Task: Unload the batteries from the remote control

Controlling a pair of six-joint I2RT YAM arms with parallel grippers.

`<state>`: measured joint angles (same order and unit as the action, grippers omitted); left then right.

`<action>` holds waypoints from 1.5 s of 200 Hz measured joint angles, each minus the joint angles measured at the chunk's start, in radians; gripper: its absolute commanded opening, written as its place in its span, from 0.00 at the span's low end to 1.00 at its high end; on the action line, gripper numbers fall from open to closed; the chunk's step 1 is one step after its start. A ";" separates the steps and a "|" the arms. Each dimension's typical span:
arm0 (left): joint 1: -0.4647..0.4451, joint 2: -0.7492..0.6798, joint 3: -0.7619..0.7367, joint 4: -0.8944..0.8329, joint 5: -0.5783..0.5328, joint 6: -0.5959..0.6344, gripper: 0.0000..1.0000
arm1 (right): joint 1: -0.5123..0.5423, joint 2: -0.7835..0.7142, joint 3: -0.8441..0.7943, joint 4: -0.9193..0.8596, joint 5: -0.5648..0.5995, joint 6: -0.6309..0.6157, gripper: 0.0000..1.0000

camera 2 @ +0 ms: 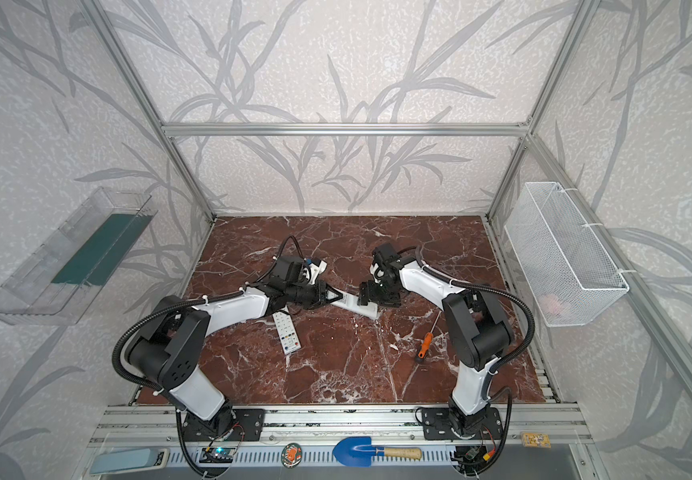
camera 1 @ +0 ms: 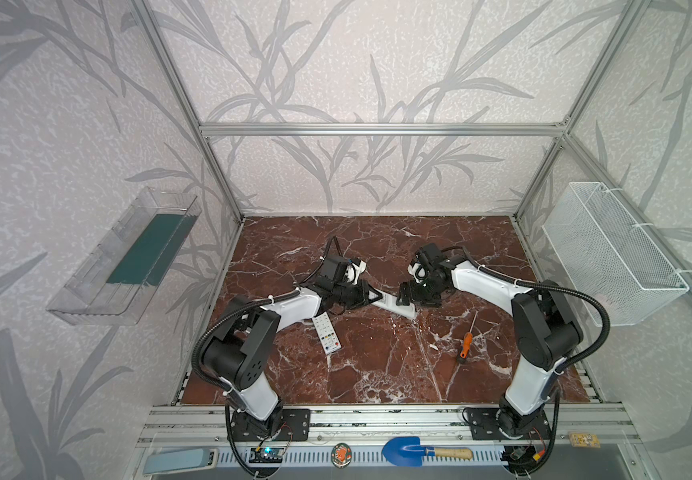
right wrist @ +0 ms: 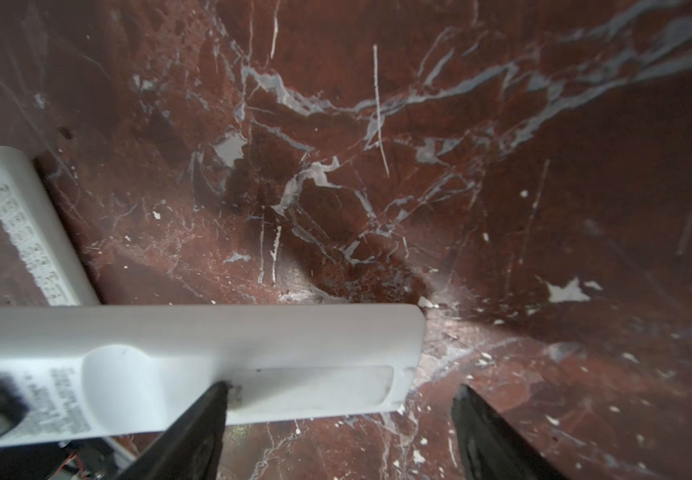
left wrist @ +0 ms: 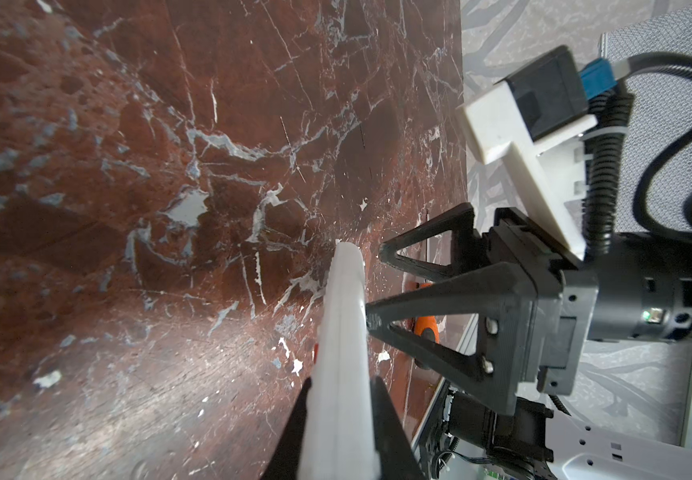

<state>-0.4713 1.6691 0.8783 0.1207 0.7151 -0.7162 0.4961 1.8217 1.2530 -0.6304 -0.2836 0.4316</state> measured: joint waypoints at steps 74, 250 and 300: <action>-0.040 -0.082 0.051 -0.165 -0.150 0.093 0.00 | 0.067 -0.011 0.069 -0.108 0.173 0.010 0.84; -0.022 -0.101 0.089 -0.245 -0.199 0.168 0.00 | -0.084 -0.240 -0.048 -0.108 -0.061 -0.033 0.83; -0.022 -0.101 0.089 -0.245 -0.199 0.175 0.00 | -0.042 -0.116 0.025 -0.098 -0.140 -0.040 0.74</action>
<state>-0.4934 1.5681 0.9672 -0.1246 0.5163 -0.5411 0.4545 1.7061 1.2781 -0.7284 -0.4232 0.3912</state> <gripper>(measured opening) 0.180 0.756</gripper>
